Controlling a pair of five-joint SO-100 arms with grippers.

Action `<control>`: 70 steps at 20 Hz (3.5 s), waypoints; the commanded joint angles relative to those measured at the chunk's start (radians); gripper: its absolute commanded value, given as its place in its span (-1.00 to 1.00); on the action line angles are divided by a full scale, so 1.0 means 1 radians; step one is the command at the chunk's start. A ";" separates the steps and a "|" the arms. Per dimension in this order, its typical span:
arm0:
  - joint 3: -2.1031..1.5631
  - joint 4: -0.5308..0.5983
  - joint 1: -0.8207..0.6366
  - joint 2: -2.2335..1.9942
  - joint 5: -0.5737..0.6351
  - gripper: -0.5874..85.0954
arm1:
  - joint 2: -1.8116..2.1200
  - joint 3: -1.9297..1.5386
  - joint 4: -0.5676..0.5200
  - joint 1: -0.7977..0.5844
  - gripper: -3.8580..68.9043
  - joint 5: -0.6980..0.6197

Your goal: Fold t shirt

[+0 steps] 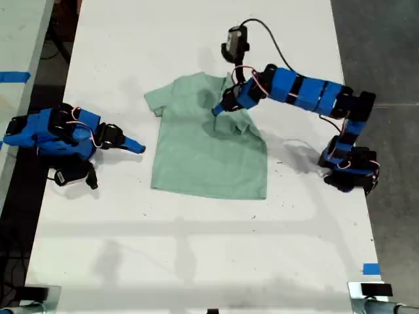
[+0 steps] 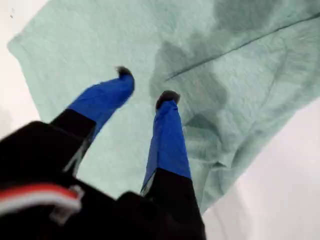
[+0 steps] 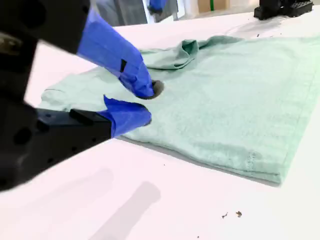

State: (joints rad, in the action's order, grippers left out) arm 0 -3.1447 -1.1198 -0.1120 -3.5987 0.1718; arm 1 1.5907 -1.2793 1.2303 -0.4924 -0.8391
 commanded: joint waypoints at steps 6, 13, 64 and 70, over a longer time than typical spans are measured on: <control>0.017 0.017 -0.005 -0.005 0.000 -0.89 | 1.215 -1.126 -0.133 0.124 -0.87 0.276; 0.017 0.017 -0.005 -0.005 0.000 -0.89 | 1.917 -1.792 -0.012 0.239 -0.86 0.356; 0.017 0.017 -0.005 -0.005 0.000 -0.88 | 1.919 -1.807 0.021 0.250 -0.86 0.482; 0.017 0.015 -0.006 -0.005 -0.012 -0.89 | 1.919 -1.809 0.017 0.249 -0.86 0.477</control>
State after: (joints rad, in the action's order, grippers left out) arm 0 -3.1447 -1.1198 -0.1120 -3.5987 0.1718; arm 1 3.4929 -3.0419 1.2471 -0.2516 -0.3666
